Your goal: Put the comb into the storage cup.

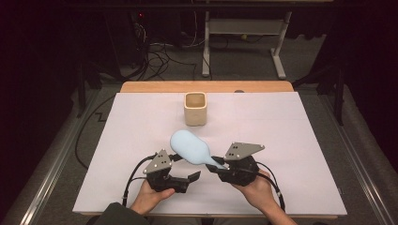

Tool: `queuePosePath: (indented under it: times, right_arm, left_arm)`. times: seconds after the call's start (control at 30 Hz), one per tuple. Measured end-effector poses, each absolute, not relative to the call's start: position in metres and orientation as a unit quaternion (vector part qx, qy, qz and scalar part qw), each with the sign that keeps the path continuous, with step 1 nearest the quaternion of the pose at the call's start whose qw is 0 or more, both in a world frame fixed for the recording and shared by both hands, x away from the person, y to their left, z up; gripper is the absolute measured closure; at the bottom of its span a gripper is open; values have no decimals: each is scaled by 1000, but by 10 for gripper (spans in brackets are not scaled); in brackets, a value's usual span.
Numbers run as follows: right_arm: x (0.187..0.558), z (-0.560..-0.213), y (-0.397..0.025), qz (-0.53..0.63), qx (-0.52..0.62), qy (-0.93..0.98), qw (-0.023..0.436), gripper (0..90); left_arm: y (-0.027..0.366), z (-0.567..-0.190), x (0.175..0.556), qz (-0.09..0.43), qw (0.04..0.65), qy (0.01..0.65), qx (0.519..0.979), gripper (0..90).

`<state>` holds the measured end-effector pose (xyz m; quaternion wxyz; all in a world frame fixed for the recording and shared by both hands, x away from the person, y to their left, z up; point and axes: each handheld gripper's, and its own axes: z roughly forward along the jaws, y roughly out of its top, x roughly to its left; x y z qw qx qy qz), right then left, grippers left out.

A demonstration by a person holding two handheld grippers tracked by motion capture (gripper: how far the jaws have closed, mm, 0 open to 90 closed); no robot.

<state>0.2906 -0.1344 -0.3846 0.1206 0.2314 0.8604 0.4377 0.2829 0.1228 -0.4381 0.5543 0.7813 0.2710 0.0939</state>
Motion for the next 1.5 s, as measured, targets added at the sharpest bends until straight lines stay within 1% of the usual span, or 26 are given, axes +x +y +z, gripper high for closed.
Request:
queuePosePath:
  times: [0.3, 0.5, 0.87, 1.17, 1.2, 1.3, 1.33, 1.4, 1.5]
  right_arm:
    - [289, -391, -129, 424, 224, 870, 120, 704]
    - [288, -399, -119, 400, 212, 882, 133, 704]
    - [283, -404, -106, 381, 197, 889, 159, 705]
    - [283, -406, -101, 380, 191, 890, 163, 705]
    - [283, -407, -100, 381, 189, 890, 164, 705]
    - [282, -408, -95, 380, 181, 893, 161, 705]
    - [280, -409, -92, 376, 175, 895, 164, 705]
    - [276, -411, -85, 367, 161, 900, 172, 705]
    - [276, -413, -82, 367, 164, 900, 170, 706]
  left_arm:
    - [124, -436, 281, 100, 568, 273, 770, 175]
    - [125, -434, 280, 101, 574, 274, 765, 182]
    - [126, -432, 279, 107, 579, 279, 759, 178]
    - [127, -432, 281, 105, 580, 287, 755, 163]
    - [127, -432, 281, 105, 581, 289, 754, 169]
    - [129, -431, 281, 105, 589, 289, 747, 264]
    - [129, -431, 281, 106, 591, 288, 746, 284]
    - [130, -430, 281, 110, 597, 286, 742, 310]
    - [131, -430, 280, 108, 599, 288, 739, 322]
